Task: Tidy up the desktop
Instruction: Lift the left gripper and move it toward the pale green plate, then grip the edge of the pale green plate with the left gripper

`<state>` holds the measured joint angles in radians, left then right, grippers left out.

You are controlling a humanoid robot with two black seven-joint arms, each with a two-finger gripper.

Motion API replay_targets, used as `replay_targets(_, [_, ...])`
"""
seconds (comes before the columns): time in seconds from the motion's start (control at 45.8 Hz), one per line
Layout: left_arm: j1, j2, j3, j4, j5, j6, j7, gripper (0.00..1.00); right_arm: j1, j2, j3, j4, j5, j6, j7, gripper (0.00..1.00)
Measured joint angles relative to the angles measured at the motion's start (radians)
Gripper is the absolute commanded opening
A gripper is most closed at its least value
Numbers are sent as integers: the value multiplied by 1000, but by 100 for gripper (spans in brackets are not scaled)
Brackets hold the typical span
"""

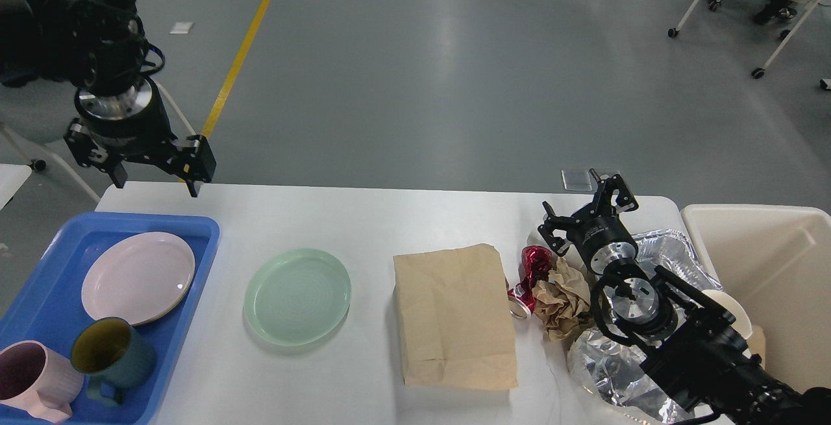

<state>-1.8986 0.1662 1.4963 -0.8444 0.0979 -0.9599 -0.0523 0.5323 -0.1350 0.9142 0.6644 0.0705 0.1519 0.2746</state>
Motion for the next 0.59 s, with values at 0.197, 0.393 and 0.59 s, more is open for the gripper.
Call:
replay_targets(0.197, [198, -89, -55, 118, -1, 0, 10, 96, 0, 0, 0, 0, 0, 0, 0, 100])
replay_targets(0.393, [344, -130, -123, 207, -1, 81, 19, 96, 0, 0, 0, 0, 0, 0, 0, 100])
replay_targets(0.59, [462, -134, -173, 288, -1, 128, 28, 96, 0, 0, 0, 0, 0, 0, 0, 100])
